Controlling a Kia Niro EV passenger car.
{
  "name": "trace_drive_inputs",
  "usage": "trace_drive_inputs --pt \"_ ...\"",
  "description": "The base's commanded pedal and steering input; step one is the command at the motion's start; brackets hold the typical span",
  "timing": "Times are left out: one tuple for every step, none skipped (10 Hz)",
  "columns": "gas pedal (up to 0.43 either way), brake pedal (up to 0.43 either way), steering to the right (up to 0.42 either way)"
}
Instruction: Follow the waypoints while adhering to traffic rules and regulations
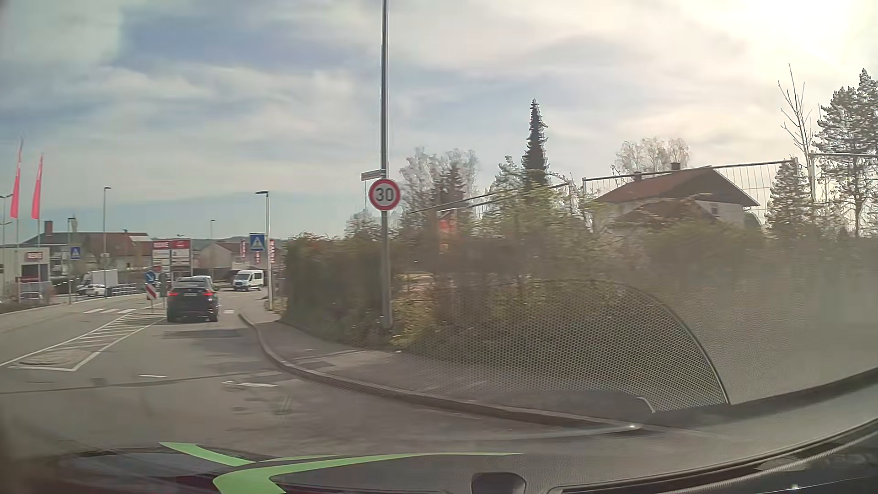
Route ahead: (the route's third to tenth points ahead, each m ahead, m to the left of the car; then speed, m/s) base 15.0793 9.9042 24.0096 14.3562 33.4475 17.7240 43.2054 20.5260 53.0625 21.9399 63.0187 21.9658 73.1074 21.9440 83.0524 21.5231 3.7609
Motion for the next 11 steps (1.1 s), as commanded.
trace_drive_inputs --pt "0.028 0.0 -0.631" --pt "0.028 0.0 -0.604" --pt "0.028 0.0 -0.584" --pt "0.028 0.0 -0.558" --pt "0.028 0.0 -0.519" --pt "0.028 0.0 -0.48" --pt "0.028 0.0 -0.437" --pt "0.039 0.0 -0.392" --pt "0.087 0.0 -0.329" --pt "0.087 0.0 -0.27" --pt "0.087 0.0 -0.207"
